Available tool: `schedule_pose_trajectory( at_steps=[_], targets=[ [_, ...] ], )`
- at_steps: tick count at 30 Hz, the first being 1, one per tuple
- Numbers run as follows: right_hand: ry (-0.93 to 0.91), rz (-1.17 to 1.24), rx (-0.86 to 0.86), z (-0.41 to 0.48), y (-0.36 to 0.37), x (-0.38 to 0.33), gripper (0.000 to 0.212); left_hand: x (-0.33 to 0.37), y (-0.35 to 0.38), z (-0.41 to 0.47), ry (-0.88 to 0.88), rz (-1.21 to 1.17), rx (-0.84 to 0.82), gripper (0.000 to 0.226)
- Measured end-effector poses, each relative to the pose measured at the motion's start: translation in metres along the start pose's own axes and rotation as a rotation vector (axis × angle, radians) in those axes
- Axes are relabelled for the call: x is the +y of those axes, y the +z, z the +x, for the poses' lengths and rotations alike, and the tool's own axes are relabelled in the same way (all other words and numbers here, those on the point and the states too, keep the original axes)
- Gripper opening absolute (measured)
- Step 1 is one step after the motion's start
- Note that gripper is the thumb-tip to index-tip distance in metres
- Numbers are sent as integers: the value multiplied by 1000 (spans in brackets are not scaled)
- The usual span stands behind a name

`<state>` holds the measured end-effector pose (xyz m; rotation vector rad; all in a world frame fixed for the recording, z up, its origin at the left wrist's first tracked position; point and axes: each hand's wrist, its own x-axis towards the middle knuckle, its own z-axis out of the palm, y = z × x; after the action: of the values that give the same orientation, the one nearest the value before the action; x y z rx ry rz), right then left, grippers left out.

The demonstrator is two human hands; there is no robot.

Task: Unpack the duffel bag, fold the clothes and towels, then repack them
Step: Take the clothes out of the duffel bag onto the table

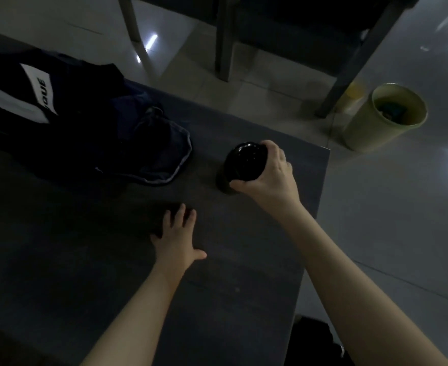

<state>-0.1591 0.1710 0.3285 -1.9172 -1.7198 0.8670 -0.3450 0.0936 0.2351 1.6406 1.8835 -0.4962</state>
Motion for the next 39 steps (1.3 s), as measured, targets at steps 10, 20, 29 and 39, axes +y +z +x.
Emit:
schedule_pose_trajectory(
  at_steps=[10,20,29,39],
  targets=[
    [-134,-97,-87,74,34,-51,94,1,0,-3,12,-6,18,107],
    [-145,5,-10,40,42,-28,107,2,-1,-2,-3,-11,16,108],
    [61,85,71,-93,43,79,34,13,7,-18,41,7,84,82],
    [563,337,215,-247,33,187,18,97,83,-99,533,-132,248,45]
  ],
)
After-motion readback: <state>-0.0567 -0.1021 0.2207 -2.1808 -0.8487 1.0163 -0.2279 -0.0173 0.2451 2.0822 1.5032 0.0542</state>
